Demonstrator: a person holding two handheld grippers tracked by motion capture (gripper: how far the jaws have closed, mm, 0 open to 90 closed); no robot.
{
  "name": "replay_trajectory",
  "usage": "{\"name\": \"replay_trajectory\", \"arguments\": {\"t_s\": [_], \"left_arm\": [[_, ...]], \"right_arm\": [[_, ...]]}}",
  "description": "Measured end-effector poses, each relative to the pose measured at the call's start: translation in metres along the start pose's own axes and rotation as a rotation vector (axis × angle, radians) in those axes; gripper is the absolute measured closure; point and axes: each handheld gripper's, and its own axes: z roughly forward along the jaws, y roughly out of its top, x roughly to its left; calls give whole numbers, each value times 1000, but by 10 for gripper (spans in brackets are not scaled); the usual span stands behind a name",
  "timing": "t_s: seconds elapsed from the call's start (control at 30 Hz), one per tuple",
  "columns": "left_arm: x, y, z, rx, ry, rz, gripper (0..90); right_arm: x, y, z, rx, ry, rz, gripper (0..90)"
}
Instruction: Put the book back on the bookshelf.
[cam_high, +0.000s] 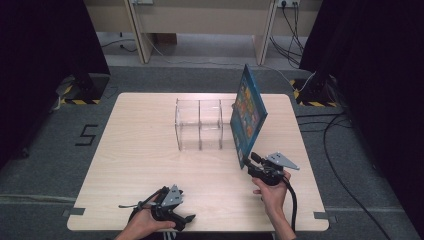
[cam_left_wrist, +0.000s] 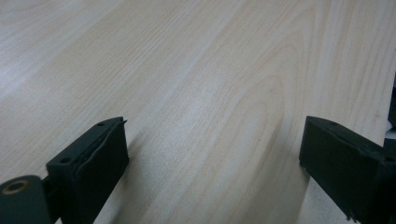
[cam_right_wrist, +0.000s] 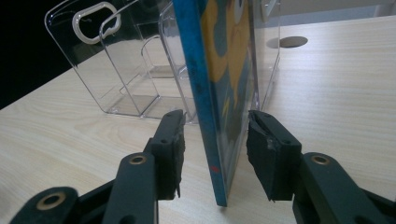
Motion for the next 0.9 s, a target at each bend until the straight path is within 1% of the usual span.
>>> {"name": "replay_trajectory", "arguments": {"t_s": [0.17,0.23,0.37,0.43,0.47,0.7,0.9], "left_arm": [[0,0,0,1,0,0,69],[0,0,0,2,0,0,69],[0,0,0,1,0,0,69],[0,0,0,2,0,0,69],[0,0,0,2,0,1,69],[0,0,0,2,-1,1,64],[0,0,0,2,-2,1,64]], "right_arm": [[-2,2,-5,-12,-1,-8,552],[-2,3,-7,-15,1,3,539],[-2,4,-11,-24,3,-3,518],[-3,5,-13,-30,-1,-16,508],[-2,5,-14,-28,4,-14,502],[-1,5,-20,-29,1,-56,472],[-1,5,-25,-24,-16,-63,426]]}}
